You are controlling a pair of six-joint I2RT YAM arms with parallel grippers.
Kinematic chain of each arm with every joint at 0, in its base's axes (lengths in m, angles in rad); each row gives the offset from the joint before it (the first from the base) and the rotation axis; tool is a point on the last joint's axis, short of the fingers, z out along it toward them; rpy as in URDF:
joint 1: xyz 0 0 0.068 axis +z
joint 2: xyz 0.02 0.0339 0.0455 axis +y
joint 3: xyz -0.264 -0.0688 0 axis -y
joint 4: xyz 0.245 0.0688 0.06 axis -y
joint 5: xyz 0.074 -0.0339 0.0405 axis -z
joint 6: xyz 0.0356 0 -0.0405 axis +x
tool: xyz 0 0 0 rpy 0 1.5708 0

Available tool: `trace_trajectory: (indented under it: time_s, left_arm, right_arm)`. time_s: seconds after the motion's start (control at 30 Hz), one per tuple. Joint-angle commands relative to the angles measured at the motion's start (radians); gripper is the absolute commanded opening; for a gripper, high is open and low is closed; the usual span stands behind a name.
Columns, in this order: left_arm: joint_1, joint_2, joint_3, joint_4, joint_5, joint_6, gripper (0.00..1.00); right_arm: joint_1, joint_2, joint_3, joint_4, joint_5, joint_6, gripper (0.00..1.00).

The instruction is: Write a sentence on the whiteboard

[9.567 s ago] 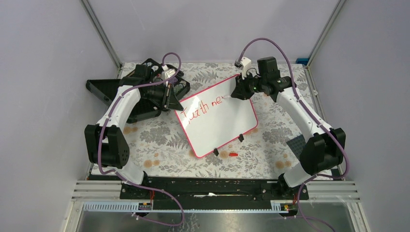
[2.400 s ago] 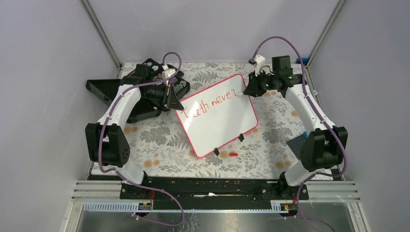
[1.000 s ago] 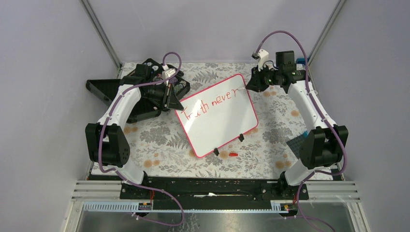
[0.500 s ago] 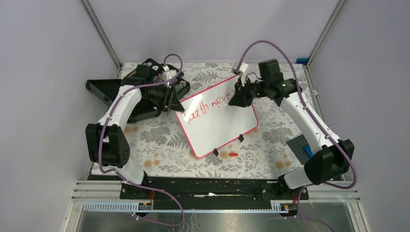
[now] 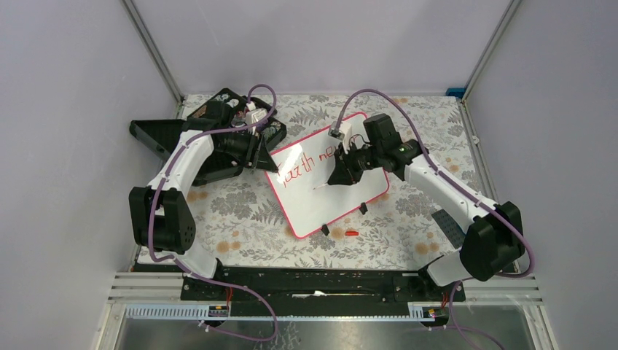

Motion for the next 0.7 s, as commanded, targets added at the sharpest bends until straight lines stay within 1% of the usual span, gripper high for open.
trace_trajectory:
  time_s: [0.0, 0.13, 0.3, 0.57, 0.67]
  left_arm:
    - [0.003, -0.027, 0.003, 0.013, 0.032, 0.027, 0.48]
    - [0.003, -0.009, 0.005, 0.011, 0.037, 0.032, 0.45]
    - [0.001, -0.004, 0.007, 0.012, 0.041, 0.032, 0.40]
    - [0.000, 0.003, 0.006, 0.012, 0.042, 0.036, 0.32]
    - [0.000, 0.008, 0.006, 0.011, 0.041, 0.038, 0.26]
  right_arm:
    - [0.030, -0.047, -0.030, 0.140, 0.017, 0.084, 0.00]
    - [0.059, -0.043, -0.055, 0.181, 0.056, 0.092, 0.00]
    - [0.079, -0.047, -0.068, 0.188, 0.123, 0.080, 0.00]
    - [0.100, -0.061, -0.083, 0.159, 0.130, 0.060, 0.00]
    - [0.103, -0.071, -0.085, 0.139, 0.133, 0.050, 0.00]
